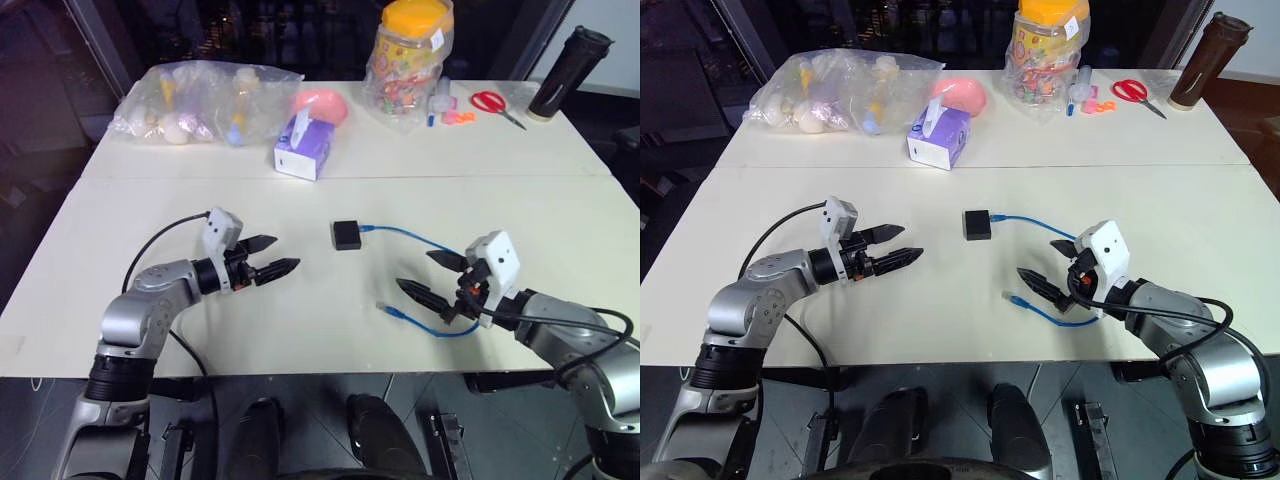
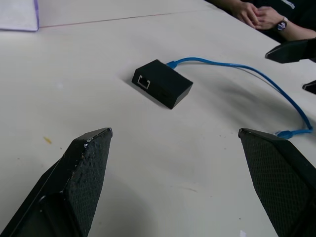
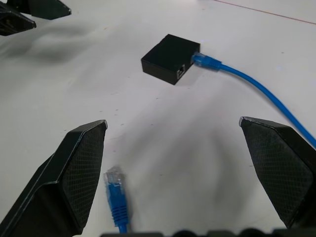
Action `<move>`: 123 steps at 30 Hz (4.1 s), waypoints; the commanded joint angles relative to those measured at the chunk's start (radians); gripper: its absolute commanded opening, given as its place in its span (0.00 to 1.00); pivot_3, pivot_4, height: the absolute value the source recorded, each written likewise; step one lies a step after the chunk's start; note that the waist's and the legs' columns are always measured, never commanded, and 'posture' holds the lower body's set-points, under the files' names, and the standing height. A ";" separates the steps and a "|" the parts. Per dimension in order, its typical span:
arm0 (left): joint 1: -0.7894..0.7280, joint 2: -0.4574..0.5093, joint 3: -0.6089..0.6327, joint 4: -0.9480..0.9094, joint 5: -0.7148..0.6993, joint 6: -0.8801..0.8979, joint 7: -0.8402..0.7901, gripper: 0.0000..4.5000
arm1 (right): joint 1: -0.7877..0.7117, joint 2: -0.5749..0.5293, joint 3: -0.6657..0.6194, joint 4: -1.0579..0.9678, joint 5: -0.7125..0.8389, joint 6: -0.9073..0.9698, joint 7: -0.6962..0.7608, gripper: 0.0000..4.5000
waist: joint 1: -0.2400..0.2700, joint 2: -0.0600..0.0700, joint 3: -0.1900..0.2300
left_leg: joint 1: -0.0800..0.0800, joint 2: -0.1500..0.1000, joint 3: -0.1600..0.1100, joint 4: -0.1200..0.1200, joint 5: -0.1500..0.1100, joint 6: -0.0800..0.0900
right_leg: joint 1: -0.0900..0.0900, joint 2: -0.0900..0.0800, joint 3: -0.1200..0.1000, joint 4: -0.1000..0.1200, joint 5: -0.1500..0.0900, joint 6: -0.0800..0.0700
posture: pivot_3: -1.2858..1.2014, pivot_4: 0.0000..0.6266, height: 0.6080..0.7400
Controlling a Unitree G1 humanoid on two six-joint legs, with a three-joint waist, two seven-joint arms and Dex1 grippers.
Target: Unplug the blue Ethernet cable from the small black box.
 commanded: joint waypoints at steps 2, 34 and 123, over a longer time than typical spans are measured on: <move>-0.031 -0.002 0.033 -0.002 -0.026 -0.005 0.000 0.95 | -0.011 0.010 -0.005 -0.021 -0.008 -0.025 -0.006 1.00 | 0.001 0.000 0.000 | 0.000 0.000 0.000 0.000 0.000 0.000 | 0.000 0.000 0.000 0.000 0.000 0.000 | 0.52 0.24 0.99; -0.262 0.145 -0.076 0.225 0.093 -0.078 -0.278 0.95 | -0.891 0.187 0.364 1.412 -0.478 -0.643 0.378 1.00 | -0.017 -0.001 0.001 | -0.002 0.000 0.000 -0.002 0.000 0.001 | -0.004 0.000 -0.001 0.003 0.003 0.005 | 0.52 0.24 0.99; -0.779 -0.310 0.215 0.946 -0.019 0.268 -0.632 0.12 | -0.405 0.602 -0.070 0.078 0.485 -0.007 -0.409 0.86 | -0.007 -0.001 0.001 | 0.001 -0.001 -0.005 0.000 0.001 -0.002 | -0.004 0.001 -0.003 0.015 0.002 0.005 | 0.52 0.24 0.99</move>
